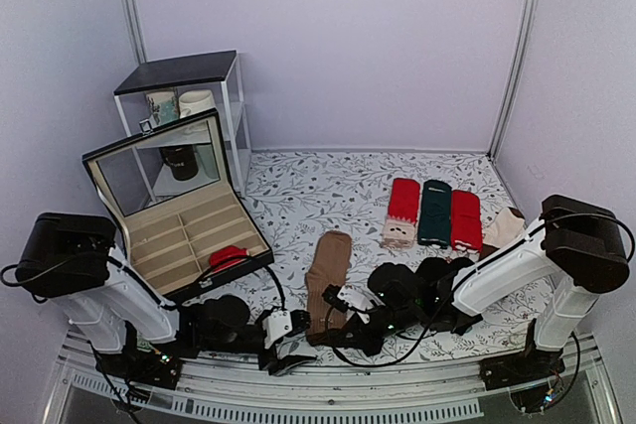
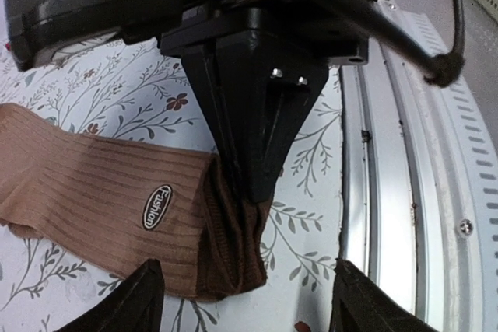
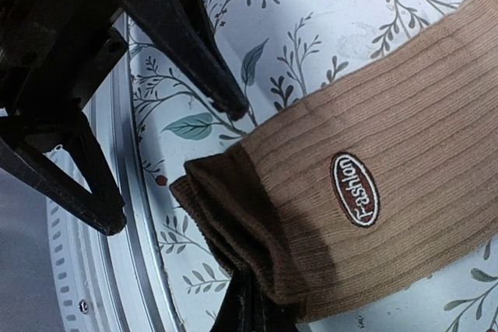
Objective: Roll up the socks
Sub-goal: Roll a pair of socks at the corner of the board.
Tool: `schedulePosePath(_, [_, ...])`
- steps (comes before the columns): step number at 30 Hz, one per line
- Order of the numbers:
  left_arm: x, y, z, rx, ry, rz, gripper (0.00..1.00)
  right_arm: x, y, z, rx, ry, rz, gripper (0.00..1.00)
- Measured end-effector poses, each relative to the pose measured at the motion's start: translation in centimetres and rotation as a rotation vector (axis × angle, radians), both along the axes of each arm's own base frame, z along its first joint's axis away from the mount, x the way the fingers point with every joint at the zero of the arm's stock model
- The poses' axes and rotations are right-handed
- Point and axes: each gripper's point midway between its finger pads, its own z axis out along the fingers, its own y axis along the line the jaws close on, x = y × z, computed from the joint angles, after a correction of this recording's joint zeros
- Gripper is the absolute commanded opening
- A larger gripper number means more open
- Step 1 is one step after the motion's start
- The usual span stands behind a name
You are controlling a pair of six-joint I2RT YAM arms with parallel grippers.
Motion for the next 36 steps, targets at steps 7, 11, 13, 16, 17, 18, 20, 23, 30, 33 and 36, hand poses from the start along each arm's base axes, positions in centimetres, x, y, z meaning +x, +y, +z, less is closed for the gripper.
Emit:
schedulePosePath(7, [0.9,-0.7,-0.7,0.012,-0.044,0.032,0.55,-0.1,0.0,0.0,0.0,0.012,0.004,0.0])
schedulePosePath(11, [1.3,-0.7,-1.4,0.023,-0.053,0.054,0.53,-0.2,-0.1,0.0,0.0,0.02,0.009,0.0])
schedulePosePath(13, [1.4,-0.7,-1.5,0.022,-0.055,0.059,0.52,-0.2,0.0,0.0,0.0,0.023,0.009,0.0])
schedulePosePath(16, [1.7,-0.8,-1.5,0.014,-0.06,0.073,0.48,-0.3,0.0,0.0,0.0,0.026,0.011,0.0])
schedulePosePath(17, [1.7,-0.8,-1.5,0.011,-0.059,0.076,0.47,-0.3,0.0,0.0,0.0,0.026,0.011,0.0])
schedulePosePath(18, [1.8,-0.8,-1.6,0.009,-0.059,0.078,0.45,-0.3,0.0,0.0,-0.001,0.027,0.012,0.0])
schedulePosePath(20, [1.8,-0.9,-1.6,0.003,-0.06,0.08,0.41,-0.4,0.0,0.0,0.0,0.029,0.014,0.0])
schedulePosePath(23, [1.8,-1.0,-1.7,-0.001,-0.057,0.08,0.3,-0.4,0.0,0.0,0.0,0.032,0.016,0.0])
schedulePosePath(30, [1.5,-1.3,-1.4,-0.031,-0.032,0.077,0.0,-0.5,0.0,0.0,0.0,0.042,0.015,0.01])
schedulePosePath(33, [1.4,-1.2,-1.4,-0.038,-0.013,0.083,0.0,-0.5,0.0,0.0,0.001,0.039,0.016,0.1])
schedulePosePath(36, [1.3,-1.2,-1.6,-0.04,0.019,0.093,0.0,-0.4,-0.1,0.2,0.007,0.02,0.016,0.22])
